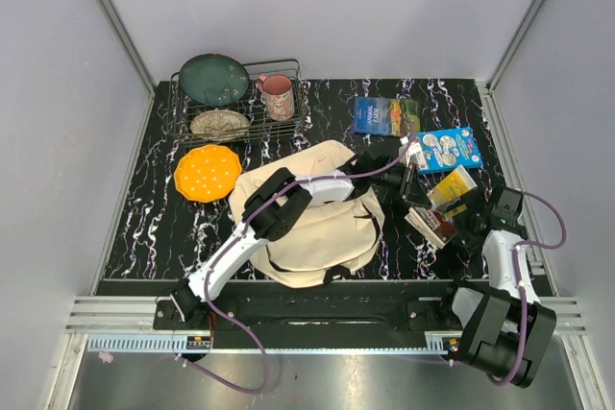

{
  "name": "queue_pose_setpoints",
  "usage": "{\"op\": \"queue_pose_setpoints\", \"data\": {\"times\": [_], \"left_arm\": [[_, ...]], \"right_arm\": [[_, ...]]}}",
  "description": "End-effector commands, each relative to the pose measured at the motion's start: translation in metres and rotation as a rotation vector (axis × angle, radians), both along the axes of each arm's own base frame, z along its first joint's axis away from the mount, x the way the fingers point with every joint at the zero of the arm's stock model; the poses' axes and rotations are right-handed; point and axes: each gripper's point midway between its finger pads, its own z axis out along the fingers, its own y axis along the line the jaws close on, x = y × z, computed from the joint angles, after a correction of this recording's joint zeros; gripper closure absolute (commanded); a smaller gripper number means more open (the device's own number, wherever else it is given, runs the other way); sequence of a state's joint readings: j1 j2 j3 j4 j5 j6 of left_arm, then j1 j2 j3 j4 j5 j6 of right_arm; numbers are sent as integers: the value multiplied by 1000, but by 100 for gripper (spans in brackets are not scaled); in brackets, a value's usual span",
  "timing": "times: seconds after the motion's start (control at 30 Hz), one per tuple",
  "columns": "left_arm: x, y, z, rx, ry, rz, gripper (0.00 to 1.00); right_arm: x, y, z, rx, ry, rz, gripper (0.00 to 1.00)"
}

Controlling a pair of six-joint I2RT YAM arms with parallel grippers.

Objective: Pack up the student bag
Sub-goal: Pick up the book from the center of the board.

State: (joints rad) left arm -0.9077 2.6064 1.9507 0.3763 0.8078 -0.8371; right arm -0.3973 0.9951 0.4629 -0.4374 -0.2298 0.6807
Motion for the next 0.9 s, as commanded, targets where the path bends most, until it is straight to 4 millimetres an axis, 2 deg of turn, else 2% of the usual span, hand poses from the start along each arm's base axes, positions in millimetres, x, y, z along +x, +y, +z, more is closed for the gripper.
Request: {"op": "queue_pose_setpoints", "data": {"times": [0.0, 0.07, 0.1, 0.13, 0.17, 0.23, 0.27, 0.3, 0.37, 0.4, 0.47, 0.53, 0.57, 0.67, 0.7, 0.87], "left_arm": [[-28, -1, 61, -126, -69, -106, 100], [-26, 5, 73, -135, -91, -99, 100], [-23, 7, 94, -152, -119, -83, 100], [-22, 12, 93, -140, -131, -72, 100], [-18, 19, 117, -164, -161, -51, 100], [-14, 30, 127, -174, -172, -19, 100], [-9, 39, 149, -203, -193, 1, 100], [-10, 46, 146, -198, -183, 5, 100], [-9, 58, 177, -259, -214, 19, 100], [-11, 63, 179, -266, -212, 20, 100], [-13, 72, 201, -298, -235, 22, 100], [-15, 77, 207, -305, -250, 23, 100], [-16, 82, 218, -320, -265, 30, 100], [-13, 92, 224, -313, -288, 62, 100], [-10, 94, 220, -300, -293, 84, 100], [-18, 106, 238, -350, -306, 72, 100]], "right_arm": [[19, -8, 42, -61, -129, 0, 0], [15, -15, 52, -97, -119, -27, 0], [14, -16, 61, -114, -136, -30, 0], [14, -17, 71, -126, -142, -32, 0], [13, -20, 77, -144, -148, -34, 0], [11, -20, 95, -160, -166, -30, 0], [11, -19, 101, -163, -173, -23, 0], [10, -18, 108, -170, -187, -15, 0], [9, -16, 123, -175, -212, -5, 0], [7, -15, 130, -182, -231, -5, 0], [4, -11, 141, -178, -248, -1, 0], [1, -7, 152, -176, -281, 8, 0], [0, -2, 157, -161, -299, 25, 0], [-1, 13, 174, -119, -363, 72, 0], [-1, 17, 179, -100, -387, 74, 0], [0, 39, 190, -17, -498, 146, 0]]}}
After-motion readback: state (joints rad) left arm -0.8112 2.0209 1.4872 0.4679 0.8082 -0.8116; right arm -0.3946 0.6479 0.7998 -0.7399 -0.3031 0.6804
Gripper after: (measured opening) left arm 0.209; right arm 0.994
